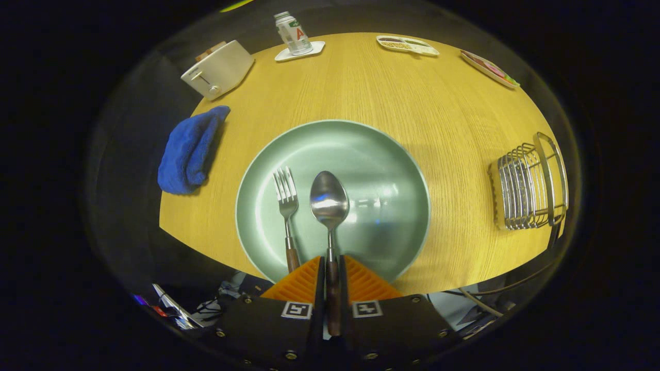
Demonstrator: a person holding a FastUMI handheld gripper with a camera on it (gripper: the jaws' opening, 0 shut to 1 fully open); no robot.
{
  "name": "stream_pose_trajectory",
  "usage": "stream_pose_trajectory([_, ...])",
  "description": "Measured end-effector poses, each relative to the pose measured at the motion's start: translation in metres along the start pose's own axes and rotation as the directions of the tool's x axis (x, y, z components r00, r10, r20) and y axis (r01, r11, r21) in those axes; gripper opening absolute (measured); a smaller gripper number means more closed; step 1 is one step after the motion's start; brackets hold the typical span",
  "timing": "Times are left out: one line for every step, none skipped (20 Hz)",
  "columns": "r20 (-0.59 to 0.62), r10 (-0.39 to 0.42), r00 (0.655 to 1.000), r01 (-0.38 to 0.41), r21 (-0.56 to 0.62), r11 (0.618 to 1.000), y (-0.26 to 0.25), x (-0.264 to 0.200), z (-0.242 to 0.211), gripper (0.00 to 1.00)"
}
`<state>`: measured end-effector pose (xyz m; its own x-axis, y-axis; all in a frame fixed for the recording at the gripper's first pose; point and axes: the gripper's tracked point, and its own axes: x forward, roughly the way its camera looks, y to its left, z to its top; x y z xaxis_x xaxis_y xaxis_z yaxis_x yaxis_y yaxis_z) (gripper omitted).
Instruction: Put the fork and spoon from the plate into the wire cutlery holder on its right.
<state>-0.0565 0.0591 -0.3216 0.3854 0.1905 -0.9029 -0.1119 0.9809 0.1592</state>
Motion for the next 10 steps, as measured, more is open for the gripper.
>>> stream_pose_trajectory([-0.014,0.008,1.000,-0.008,0.019,1.000,0.000,0.002,-0.003,0.15])
stream_pose_trajectory([-0.018,0.031,0.999,-0.030,0.038,0.999,0.003,0.002,-0.005,0.15])
stream_pose_trajectory([-0.009,0.025,1.000,-0.024,0.084,0.996,0.001,0.000,-0.007,0.15])
stream_pose_trajectory([-0.006,0.030,1.000,-0.029,0.092,0.995,0.000,0.001,0.000,0.01])
stream_pose_trajectory([0.004,0.032,0.999,-0.032,0.100,0.994,-0.002,-0.001,0.003,0.01])
stream_pose_trajectory([0.013,0.040,0.999,-0.041,0.119,0.992,-0.002,-0.002,0.004,0.01])
stream_pose_trajectory([0.031,0.059,0.998,-0.063,0.144,0.988,0.000,-0.006,0.009,0.01])
stream_pose_trajectory([0.057,0.074,0.996,-0.082,0.167,0.983,0.001,-0.010,0.015,0.01])
stream_pose_trajectory([0.087,0.082,0.993,-0.096,0.180,0.979,0.000,-0.017,0.021,0.01])
stream_pose_trajectory([0.117,0.079,0.990,-0.100,0.187,0.977,-0.004,-0.025,0.028,0.01])
